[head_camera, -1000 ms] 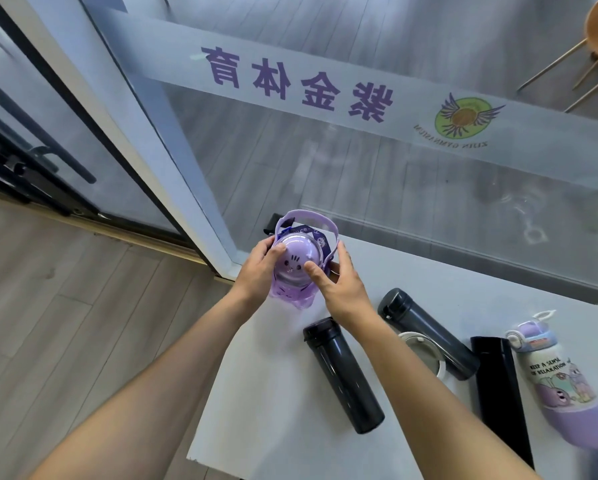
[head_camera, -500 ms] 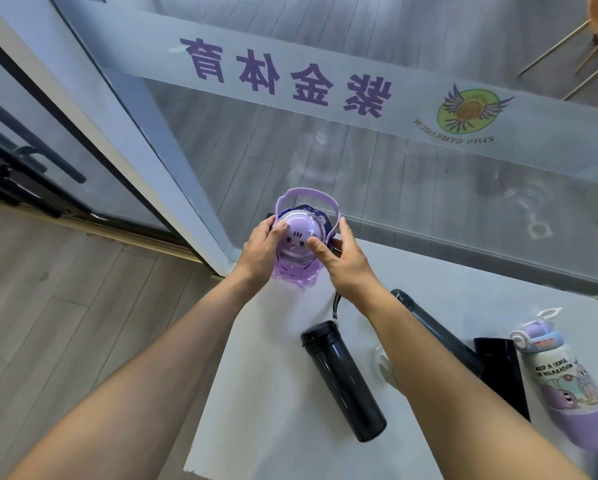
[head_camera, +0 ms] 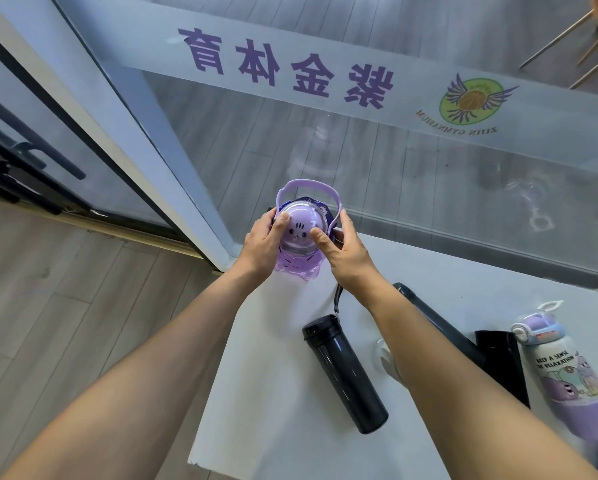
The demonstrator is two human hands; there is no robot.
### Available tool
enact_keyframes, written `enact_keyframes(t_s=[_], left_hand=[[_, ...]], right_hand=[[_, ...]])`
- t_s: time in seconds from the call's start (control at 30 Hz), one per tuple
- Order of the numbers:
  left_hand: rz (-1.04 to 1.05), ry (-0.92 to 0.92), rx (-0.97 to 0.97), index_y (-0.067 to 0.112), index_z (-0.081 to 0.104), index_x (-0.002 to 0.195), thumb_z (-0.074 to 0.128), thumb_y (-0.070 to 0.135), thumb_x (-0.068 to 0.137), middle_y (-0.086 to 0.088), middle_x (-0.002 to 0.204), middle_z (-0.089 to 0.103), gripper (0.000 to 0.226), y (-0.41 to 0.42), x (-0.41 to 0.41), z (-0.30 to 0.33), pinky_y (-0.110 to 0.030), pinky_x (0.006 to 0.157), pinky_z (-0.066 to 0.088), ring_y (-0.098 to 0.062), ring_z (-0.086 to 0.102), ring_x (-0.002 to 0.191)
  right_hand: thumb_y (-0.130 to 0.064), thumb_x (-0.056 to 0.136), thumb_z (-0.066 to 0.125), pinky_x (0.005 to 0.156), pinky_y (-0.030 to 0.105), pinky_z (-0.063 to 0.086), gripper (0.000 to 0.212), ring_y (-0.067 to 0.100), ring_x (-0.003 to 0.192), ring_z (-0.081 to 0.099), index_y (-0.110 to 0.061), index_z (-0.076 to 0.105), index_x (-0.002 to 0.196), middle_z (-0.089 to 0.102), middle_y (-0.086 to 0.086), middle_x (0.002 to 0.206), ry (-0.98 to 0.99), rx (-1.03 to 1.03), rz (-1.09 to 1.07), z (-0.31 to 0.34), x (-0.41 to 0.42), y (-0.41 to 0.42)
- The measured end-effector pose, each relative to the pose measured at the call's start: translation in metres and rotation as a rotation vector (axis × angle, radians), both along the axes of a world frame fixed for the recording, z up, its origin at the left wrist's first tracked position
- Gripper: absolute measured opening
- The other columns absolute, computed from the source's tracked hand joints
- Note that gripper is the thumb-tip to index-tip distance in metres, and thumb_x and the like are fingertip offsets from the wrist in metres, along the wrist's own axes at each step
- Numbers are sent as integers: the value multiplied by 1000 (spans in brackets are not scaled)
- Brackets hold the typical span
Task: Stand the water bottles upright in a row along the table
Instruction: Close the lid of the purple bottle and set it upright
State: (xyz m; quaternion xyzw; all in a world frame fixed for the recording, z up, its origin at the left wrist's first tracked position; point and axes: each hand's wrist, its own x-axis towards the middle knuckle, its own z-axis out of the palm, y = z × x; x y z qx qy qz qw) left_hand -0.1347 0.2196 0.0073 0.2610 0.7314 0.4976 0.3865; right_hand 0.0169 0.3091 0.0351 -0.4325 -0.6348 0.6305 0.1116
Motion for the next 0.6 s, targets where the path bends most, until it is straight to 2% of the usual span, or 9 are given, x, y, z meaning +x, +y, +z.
enact_keyframes(t_s=[0.1,0.17,0.3,0.47,0.6], left_hand=[[-18,22,-27,32,56,125,43,71,88,1,124,62,55,-3,0,3,-37,97,48,-16,58,117],[-12,83,-62,28,52,130,42,66,92,1,124,61,55,-6,1,8,-27,91,46,-15,57,115],[-24,308,-143,26,49,134,36,70,91,-3,127,58,63,-21,3,12,-40,99,43,-22,52,117],[-96,702,-284,18,48,135,37,48,100,-9,130,55,47,-61,24,16,-44,95,40,-33,49,111],[-190,897,-344,17,53,129,37,47,93,-7,125,59,50,-98,48,13,-46,90,44,-32,52,110]], right_hand=[[-50,93,63,112,33,43,85,14,132,50,-30,14,160,52,-1,145,-18,30,2,-1,0,-2],[-53,91,65,114,38,41,88,16,136,49,-28,16,160,50,2,149,-59,89,-18,1,1,-5],[-46,95,64,101,26,40,76,15,132,49,-24,26,157,50,4,145,-125,232,-73,11,10,-13],[-42,95,62,106,38,46,64,14,119,53,-28,35,151,54,4,131,-203,316,-55,10,30,-31],[-35,95,62,102,35,48,59,11,109,53,-25,40,148,55,4,123,-236,370,4,7,46,-55]])
